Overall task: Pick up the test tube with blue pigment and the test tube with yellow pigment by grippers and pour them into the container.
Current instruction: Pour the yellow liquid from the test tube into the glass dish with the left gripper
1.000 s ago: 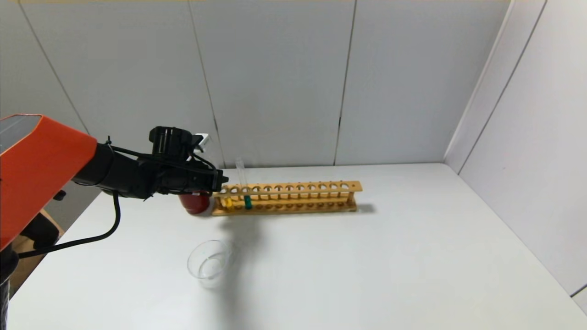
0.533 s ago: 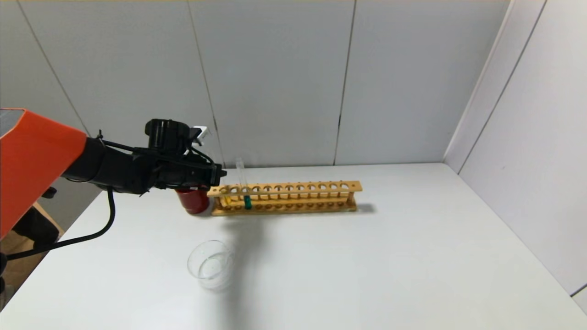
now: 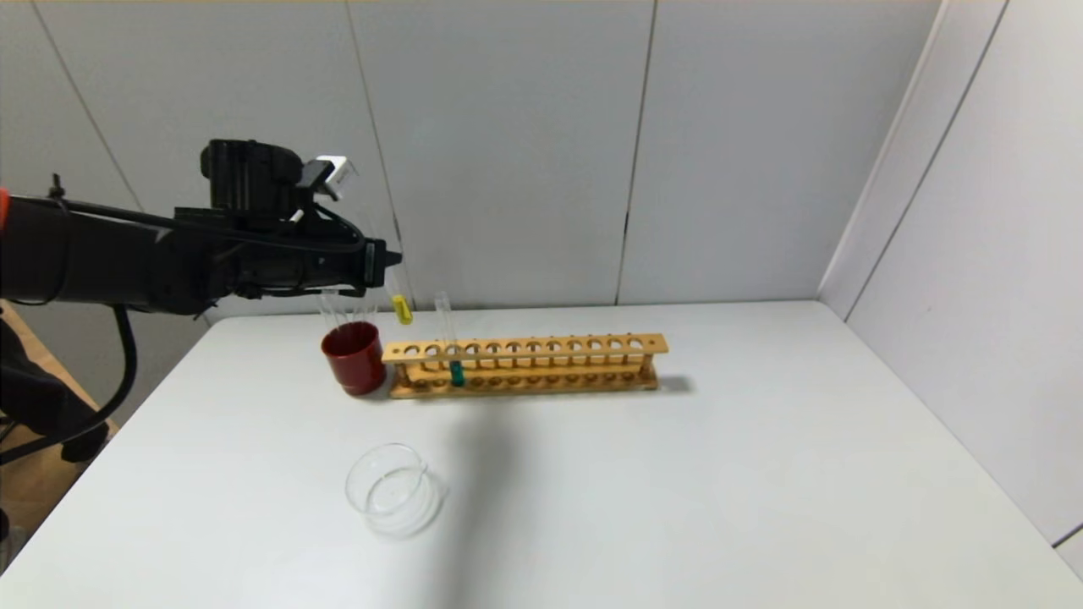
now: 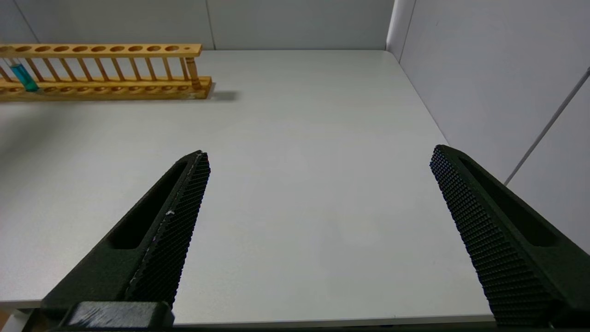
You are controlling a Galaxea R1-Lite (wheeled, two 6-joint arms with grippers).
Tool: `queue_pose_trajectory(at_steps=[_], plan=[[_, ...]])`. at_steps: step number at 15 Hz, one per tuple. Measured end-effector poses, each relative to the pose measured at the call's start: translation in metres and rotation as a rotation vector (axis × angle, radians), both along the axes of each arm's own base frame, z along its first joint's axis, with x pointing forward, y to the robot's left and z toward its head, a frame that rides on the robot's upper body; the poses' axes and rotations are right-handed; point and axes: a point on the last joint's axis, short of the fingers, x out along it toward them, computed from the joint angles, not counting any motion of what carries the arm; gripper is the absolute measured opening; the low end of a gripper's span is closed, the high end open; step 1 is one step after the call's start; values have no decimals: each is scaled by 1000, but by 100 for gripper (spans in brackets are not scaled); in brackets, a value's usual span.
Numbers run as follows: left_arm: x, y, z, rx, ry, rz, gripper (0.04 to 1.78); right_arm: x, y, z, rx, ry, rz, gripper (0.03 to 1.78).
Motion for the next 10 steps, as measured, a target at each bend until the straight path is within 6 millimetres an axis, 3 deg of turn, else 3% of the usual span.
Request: queue_pose_trajectory(at_steps=[5, 10], plan=[[-48, 8, 40, 65, -30, -20, 32, 0, 0, 0, 0, 0, 0, 175], [-120, 24, 36, 260, 0, -55, 32, 0, 0, 0, 0, 0, 0, 175]])
